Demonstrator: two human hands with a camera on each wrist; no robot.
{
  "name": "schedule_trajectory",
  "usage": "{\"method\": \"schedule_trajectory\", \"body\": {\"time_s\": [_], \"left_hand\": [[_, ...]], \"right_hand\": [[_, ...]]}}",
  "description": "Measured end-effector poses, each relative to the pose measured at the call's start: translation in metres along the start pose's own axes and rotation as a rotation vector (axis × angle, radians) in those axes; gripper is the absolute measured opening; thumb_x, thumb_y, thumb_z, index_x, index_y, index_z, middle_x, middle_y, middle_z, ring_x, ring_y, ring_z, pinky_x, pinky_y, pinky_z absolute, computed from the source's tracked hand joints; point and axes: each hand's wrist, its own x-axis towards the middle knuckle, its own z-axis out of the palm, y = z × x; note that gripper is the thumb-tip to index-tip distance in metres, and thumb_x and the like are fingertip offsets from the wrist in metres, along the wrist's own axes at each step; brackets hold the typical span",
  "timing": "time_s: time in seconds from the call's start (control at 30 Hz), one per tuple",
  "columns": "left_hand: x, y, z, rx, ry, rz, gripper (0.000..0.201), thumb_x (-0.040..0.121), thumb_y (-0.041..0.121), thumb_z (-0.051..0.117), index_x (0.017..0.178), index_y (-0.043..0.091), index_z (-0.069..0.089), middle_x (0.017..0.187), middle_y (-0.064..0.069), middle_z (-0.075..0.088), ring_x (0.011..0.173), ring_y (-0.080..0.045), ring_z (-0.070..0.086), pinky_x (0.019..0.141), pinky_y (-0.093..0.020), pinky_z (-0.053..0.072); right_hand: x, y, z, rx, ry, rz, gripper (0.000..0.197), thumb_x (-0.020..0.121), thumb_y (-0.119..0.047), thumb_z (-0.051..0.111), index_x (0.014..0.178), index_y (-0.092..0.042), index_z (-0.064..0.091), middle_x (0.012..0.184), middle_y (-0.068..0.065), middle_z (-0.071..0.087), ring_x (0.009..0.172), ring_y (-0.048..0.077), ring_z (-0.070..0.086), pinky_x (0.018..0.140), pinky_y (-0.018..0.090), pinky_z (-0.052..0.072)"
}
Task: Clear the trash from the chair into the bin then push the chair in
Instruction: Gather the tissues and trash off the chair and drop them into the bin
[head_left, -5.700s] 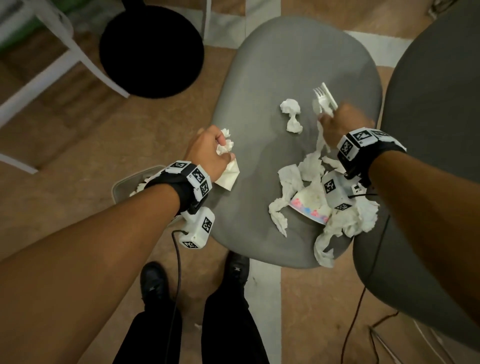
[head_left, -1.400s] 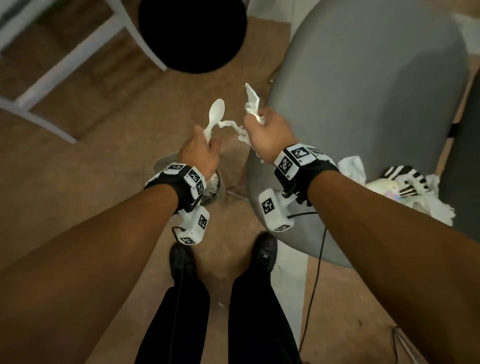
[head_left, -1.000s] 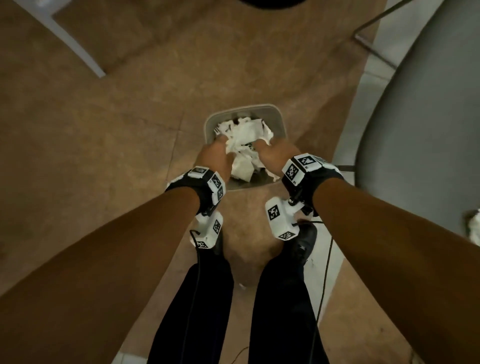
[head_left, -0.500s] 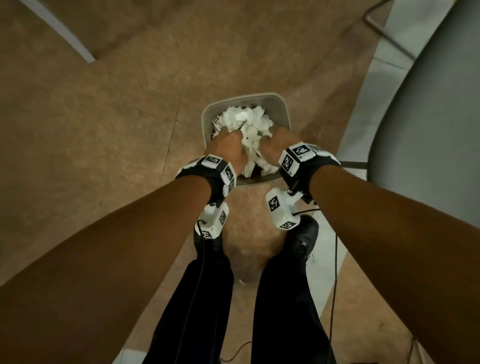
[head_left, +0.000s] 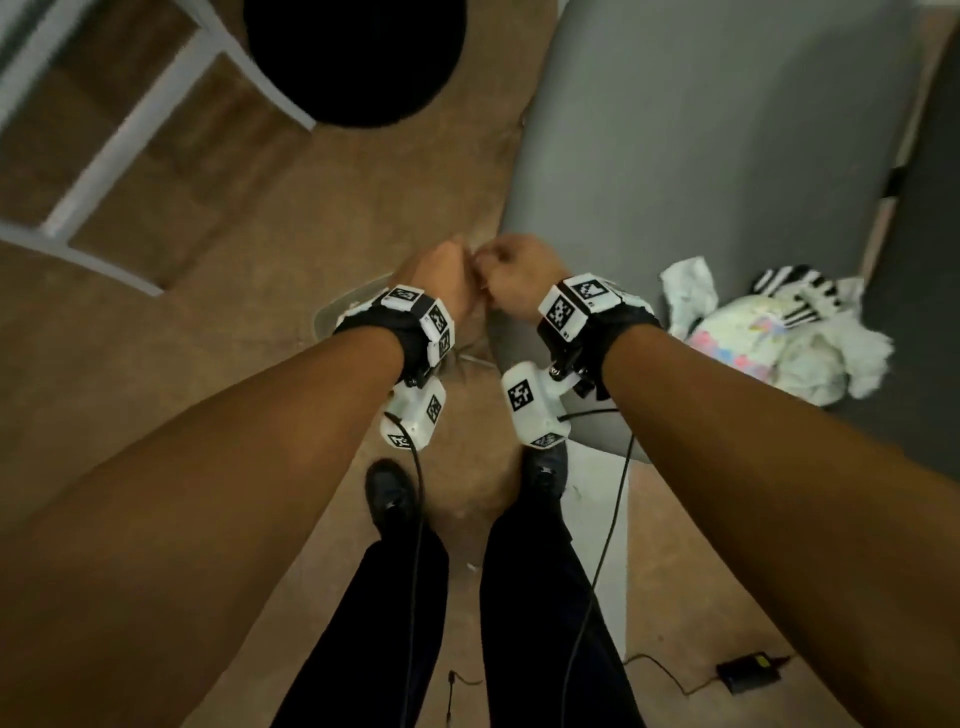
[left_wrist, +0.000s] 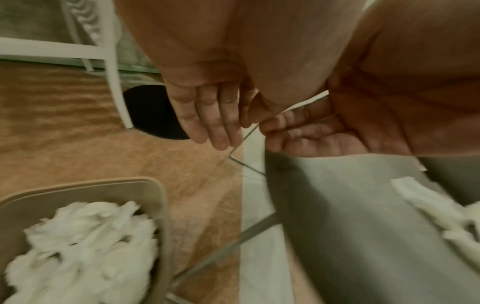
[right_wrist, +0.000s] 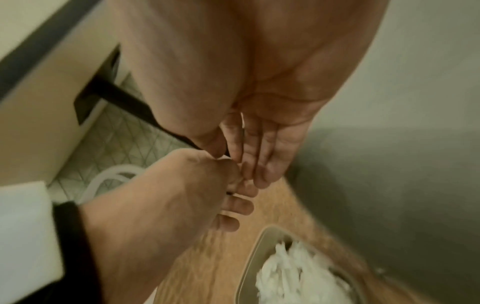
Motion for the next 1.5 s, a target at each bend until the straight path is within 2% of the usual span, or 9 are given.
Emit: {"method": "schedule_trajectory", "body": {"time_s": [0.2,0.43,0.57,0.73,0.87,1.03,1.27,1.4,1.5], "left_hand": [[-0.027,0.128,0.054,0.012,-0.116,0.125,0.032,0.079,0.051,0.057,0.091,0.022,0.05,0.101,-0.009,0.066,0.089,-0.035,0.062,0.067,-0.034,0.044],[-0.023,0.196,0.126,0.212,-0.216,0.188,0.091,0.079,0.019,0.068,0.152,0.029,0.016,0.138,-0.016,0.031,0.114,-0.04,0.048,0.089,-0.047,0.048],[-0.002,0.196,0.115,0.285,-0.239,0.262,0.036,0.09,0.011,0.057,0.125,0.01,0.048,0.126,-0.018,0.043,0.101,-0.04,0.058,0.08,-0.038,0.047],[0.012,0.181,0.1,0.257,-0.119,0.331,0.023,0.089,-0.001,0.054,0.112,0.0,0.055,0.126,-0.019,0.043,0.083,-0.035,0.059,0.078,-0.041,0.052],[0.015,0.167,0.09,0.118,-0.048,0.327,0.022,0.088,-0.001,0.049,0.109,0.004,0.053,0.111,-0.019,0.057,0.09,-0.038,0.06,0.077,-0.038,0.048],[0.006,0.132,0.076,-0.035,-0.02,0.279,0.043,0.085,0.001,0.047,0.125,0.017,0.048,0.107,-0.014,0.053,0.083,-0.034,0.056,0.074,-0.036,0.046],[-0.002,0.053,0.047,-0.105,0.129,0.088,0.028,0.09,-0.003,0.04,0.092,0.002,0.067,0.105,-0.017,0.056,0.088,-0.035,0.058,0.073,-0.034,0.04],[-0.012,-0.012,0.033,-0.227,0.226,-0.085,0.024,0.093,0.002,0.04,0.091,0.0,0.064,0.107,-0.022,0.06,0.095,-0.037,0.059,0.082,-0.038,0.044],[-0.023,-0.073,0.035,-0.306,0.221,-0.263,0.023,0.094,0.012,0.044,0.096,-0.002,0.062,0.104,-0.026,0.063,0.098,-0.04,0.06,0.081,-0.041,0.045]], "right_hand": [[-0.053,0.082,-0.128,-0.024,0.173,0.077,0.032,0.078,-0.035,0.05,0.1,-0.02,0.069,0.101,0.009,0.076,0.096,0.032,0.071,0.092,0.046,0.056],[-0.088,0.173,-0.204,-0.397,0.127,0.156,0.066,0.079,-0.041,0.076,0.137,-0.021,0.052,0.131,0.002,0.064,0.122,0.027,0.058,0.099,0.032,0.045],[-0.076,0.19,-0.199,-0.519,0.022,0.147,0.088,0.068,-0.043,0.085,0.144,-0.024,0.043,0.134,0.004,0.063,0.128,0.029,0.053,0.105,0.039,0.045],[-0.063,0.188,-0.195,-0.624,0.033,0.133,0.066,0.069,-0.05,0.081,0.129,-0.031,0.059,0.124,-0.001,0.067,0.121,0.029,0.057,0.102,0.042,0.044],[-0.057,0.175,-0.202,-0.586,0.059,0.188,0.054,0.064,-0.059,0.08,0.113,-0.04,0.065,0.118,-0.013,0.068,0.121,0.024,0.057,0.107,0.045,0.033],[-0.047,0.144,-0.198,-0.341,-0.026,0.183,0.037,0.072,-0.04,0.085,0.095,-0.027,0.059,0.093,-0.007,0.066,0.099,0.022,0.066,0.082,0.031,0.049],[-0.016,0.075,-0.148,-0.087,0.103,0.08,0.032,0.071,-0.038,0.086,0.083,-0.025,0.06,0.087,-0.001,0.067,0.083,0.023,0.066,0.078,0.033,0.053],[0.001,0.028,-0.083,-0.089,0.066,-0.005,0.035,0.075,-0.035,0.084,0.095,-0.022,0.059,0.091,-0.003,0.067,0.083,0.016,0.065,0.068,0.011,0.048],[0.017,-0.004,-0.028,-0.206,-0.04,-0.063,0.041,0.076,-0.039,0.082,0.104,-0.019,0.06,0.105,0.003,0.072,0.097,0.023,0.068,0.089,0.037,0.055]]}}
